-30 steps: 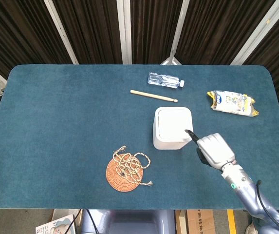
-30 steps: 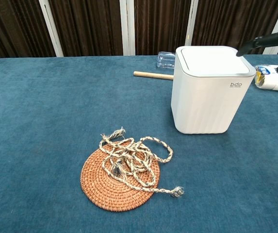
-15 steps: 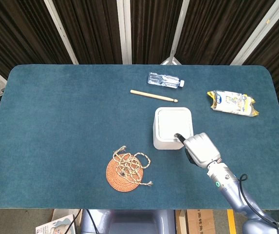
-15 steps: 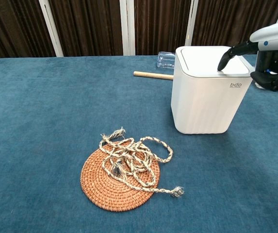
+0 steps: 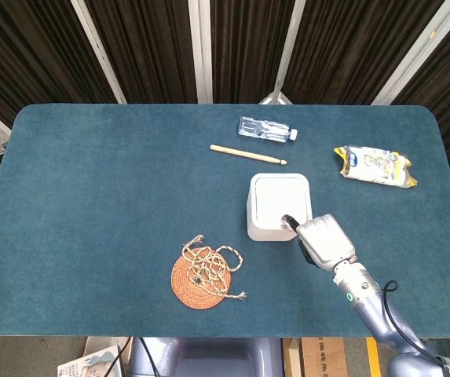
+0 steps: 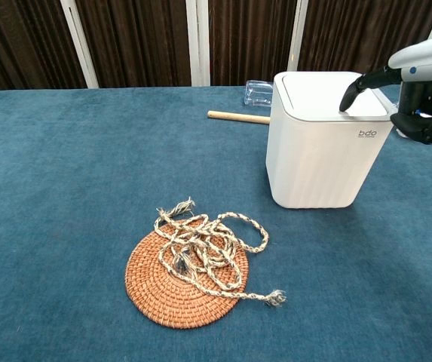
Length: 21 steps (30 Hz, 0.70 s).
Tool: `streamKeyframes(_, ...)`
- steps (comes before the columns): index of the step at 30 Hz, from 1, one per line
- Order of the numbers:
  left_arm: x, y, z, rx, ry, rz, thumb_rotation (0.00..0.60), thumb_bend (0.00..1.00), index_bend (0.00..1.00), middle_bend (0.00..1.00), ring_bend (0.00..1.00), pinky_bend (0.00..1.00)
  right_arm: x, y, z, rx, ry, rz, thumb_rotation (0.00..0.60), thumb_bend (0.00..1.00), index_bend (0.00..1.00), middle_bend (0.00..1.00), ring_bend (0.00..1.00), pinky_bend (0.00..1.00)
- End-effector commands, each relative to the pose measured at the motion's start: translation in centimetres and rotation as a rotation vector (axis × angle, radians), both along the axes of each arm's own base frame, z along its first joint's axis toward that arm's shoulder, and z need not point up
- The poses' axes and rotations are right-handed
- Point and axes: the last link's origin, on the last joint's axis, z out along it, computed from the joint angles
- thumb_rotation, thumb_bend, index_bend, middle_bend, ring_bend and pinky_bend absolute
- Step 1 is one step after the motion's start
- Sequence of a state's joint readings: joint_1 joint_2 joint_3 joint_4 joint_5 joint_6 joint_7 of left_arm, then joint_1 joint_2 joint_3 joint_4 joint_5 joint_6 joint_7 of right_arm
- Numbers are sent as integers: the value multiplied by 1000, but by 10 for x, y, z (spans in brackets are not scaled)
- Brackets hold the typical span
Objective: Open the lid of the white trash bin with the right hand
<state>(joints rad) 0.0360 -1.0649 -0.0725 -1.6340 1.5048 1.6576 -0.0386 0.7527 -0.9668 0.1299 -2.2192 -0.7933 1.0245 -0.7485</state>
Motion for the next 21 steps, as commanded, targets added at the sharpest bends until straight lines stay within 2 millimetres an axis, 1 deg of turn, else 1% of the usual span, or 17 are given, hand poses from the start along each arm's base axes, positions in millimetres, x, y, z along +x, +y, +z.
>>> streamKeyframes(1, 0, 0, 0, -1, 0, 1, 600, 164, 170, 49, 0, 0, 8, -1, 16, -81, -125, -2, 600, 678, 179, 705, 740, 893)
streamKeyframes(2, 0, 0, 0, -1, -1, 1, 600, 164, 170, 49, 0, 0, 8, -1, 23, -116, -163, -4, 600, 634, 158, 589, 660, 861)
streamKeyframes(3, 0, 0, 1, 0, -1, 2, 600, 164, 170, 49, 0, 0, 6, -1, 30, -149, -193, -5, 600, 586, 146, 493, 590, 824)
streamKeyframes(5, -1, 0, 1, 2, -2, 3, 600, 164, 170, 49, 0, 0, 0, 1, 40, -205, -226, -5, 600, 505, 134, 357, 477, 746)
streamKeyframes(6, -1, 0, 1, 2, -4, 4, 600, 164, 170, 48, 0, 0, -6, 3, 48, -252, -237, -5, 600, 473, 131, 312, 435, 706)
streamKeyframes(7, -1, 1, 0, 1, -4, 5, 600, 164, 170, 48, 0, 0, -15, 7, 55, -297, -236, -7, 600, 438, 120, 253, 376, 642)
streamKeyframes(9, -1, 1, 0, -3, -4, 7, 600, 164, 170, 48, 0, 0, -31, 15, 63, -345, -226, -23, 600, 409, 95, 176, 290, 529)
streamKeyframes(10, 0, 1, -1, -6, -3, 5, 600, 164, 170, 48, 0, 0, -44, 22, 67, -365, -211, -44, 600, 408, 86, 160, 269, 495)
streamKeyframes(11, 0, 1, -1, -8, -2, 4, 600, 164, 170, 48, 0, 0, -52, 27, 69, -377, -201, -57, 600, 407, 80, 146, 248, 453)
streamKeyframes(13, 1, 0, -1, -8, 0, 1, 600, 164, 170, 48, 0, 0, -70, 35, 71, -399, -182, -80, 600, 408, 75, 137, 233, 406)
streamKeyframes(16, 1, 0, -2, -7, 1, 1, 600, 164, 170, 48, 0, 0, -88, 46, 68, -410, -172, -89, 600, 407, 75, 137, 231, 391)
streamKeyframes(19, 1, 0, -1, -1, -2, 4, 600, 164, 170, 48, 0, 0, -109, 63, 59, -407, -194, -71, 600, 407, 75, 137, 231, 378)
streamKeyframes(21, 1, -1, 0, 1, -1, 5, 600, 164, 170, 48, 0, 0, -125, 76, 53, -403, -176, -71, 600, 406, 75, 137, 230, 353)
